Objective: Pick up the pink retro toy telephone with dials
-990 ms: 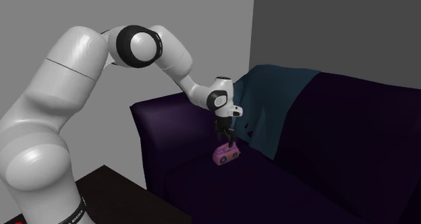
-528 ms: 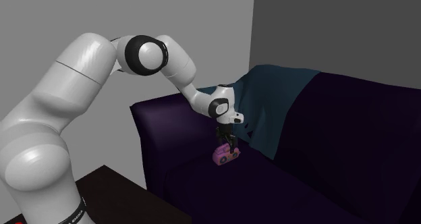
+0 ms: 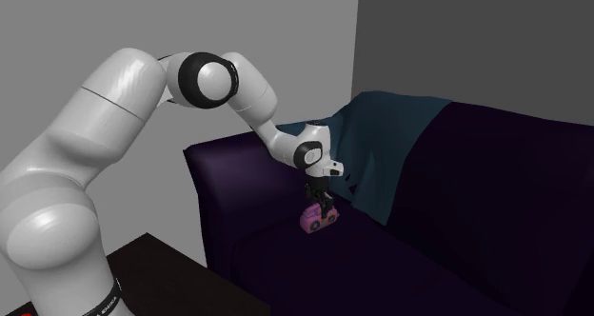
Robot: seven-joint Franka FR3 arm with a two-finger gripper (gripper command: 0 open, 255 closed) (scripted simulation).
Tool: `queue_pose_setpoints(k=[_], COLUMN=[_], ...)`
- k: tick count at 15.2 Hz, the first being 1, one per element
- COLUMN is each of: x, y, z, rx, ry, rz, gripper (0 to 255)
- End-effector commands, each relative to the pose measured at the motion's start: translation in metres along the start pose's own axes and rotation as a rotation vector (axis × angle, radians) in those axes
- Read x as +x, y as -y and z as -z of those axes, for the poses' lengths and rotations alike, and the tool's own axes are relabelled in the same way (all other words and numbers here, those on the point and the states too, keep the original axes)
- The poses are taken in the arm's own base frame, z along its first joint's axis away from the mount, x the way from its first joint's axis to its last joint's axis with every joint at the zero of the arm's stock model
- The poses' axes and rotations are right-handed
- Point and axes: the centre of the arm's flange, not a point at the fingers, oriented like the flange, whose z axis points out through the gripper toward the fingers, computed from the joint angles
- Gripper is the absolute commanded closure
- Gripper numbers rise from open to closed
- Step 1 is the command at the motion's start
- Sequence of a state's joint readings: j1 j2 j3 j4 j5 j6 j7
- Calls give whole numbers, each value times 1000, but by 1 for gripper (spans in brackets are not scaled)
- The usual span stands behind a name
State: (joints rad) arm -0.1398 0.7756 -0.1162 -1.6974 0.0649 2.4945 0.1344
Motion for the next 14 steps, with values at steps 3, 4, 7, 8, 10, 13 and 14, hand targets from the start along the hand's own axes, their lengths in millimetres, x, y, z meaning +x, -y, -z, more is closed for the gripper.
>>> queue_pose_setpoints(k=[3, 4, 7, 8, 10, 13, 14], x=[-1, 0, 1, 1, 1, 2, 2], y=[0, 0, -1, -1, -1, -2, -2], z=[-1, -1, 15, 20, 31, 47, 52], rx=[0, 0, 0, 0, 0, 0, 0], ry=[1, 1, 1, 1, 1, 1, 1], rz=[0, 0, 0, 0, 0, 0, 0], gripper=[255, 255, 255, 255, 255, 255, 255])
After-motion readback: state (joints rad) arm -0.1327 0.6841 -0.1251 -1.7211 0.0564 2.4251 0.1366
